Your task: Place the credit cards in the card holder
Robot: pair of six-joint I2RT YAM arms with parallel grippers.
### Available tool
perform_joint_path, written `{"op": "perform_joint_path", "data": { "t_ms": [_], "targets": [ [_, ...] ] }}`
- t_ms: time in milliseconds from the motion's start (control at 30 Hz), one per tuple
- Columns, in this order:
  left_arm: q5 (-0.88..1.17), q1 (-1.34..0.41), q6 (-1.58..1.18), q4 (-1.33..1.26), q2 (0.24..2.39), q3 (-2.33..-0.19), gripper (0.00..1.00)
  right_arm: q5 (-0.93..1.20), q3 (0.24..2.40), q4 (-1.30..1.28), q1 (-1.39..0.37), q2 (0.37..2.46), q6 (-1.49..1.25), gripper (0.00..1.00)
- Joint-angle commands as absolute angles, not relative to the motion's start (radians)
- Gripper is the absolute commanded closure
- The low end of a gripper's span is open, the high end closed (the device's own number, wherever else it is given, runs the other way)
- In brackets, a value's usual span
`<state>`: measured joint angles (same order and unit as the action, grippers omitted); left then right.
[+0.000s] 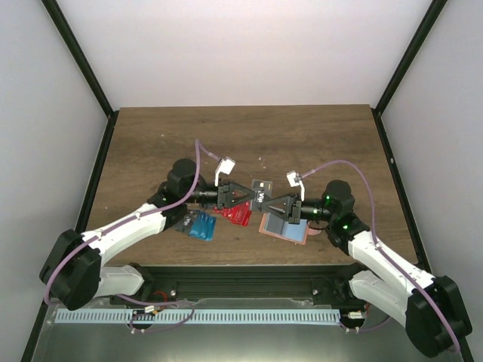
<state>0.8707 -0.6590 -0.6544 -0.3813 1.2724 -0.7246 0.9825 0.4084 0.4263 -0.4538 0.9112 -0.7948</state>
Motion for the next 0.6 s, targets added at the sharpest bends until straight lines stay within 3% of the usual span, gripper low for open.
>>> {"op": "perform_joint_path", "data": {
  "t_ms": [0, 133, 167, 267, 333, 467, 567],
  "targets": [
    [0.901, -0.658, -0.656, -0.437, 1.279, -0.725, 0.92, 1.031, 0.413, 0.494, -0.449, 0.920, -0.813, 0.99],
    [0.901, -0.661, -0.660, -0.443, 1.282, -0.716, 0.96, 1.019, 0.415, 0.485, -0.449, 0.928, -0.814, 0.99],
    [0.895, -0.661, -0.660, -0.443, 1.282, -0.714, 0.96, 1.006, 0.417, 0.462, -0.450, 0.929, -0.808, 0.95],
    [0.864, -0.661, -0.652, -0.414, 1.289, -0.717, 0.96, 0.839, 0.473, 0.241, -0.449, 0.920, -0.716, 0.51],
    [0.845, -0.662, -0.642, -0.394, 1.302, -0.717, 0.96, 0.632, 0.512, 0.050, -0.450, 0.908, -0.677, 0.38],
    [0.796, -0.677, -0.610, -0.342, 1.354, -0.733, 0.96, 0.179, 0.561, -0.294, -0.450, 0.907, -0.743, 0.34],
    [0.758, -0.703, -0.592, -0.320, 1.421, -0.756, 0.96, 0.010, 0.572, -0.454, -0.449, 0.910, -0.834, 0.33]
  ]
}}
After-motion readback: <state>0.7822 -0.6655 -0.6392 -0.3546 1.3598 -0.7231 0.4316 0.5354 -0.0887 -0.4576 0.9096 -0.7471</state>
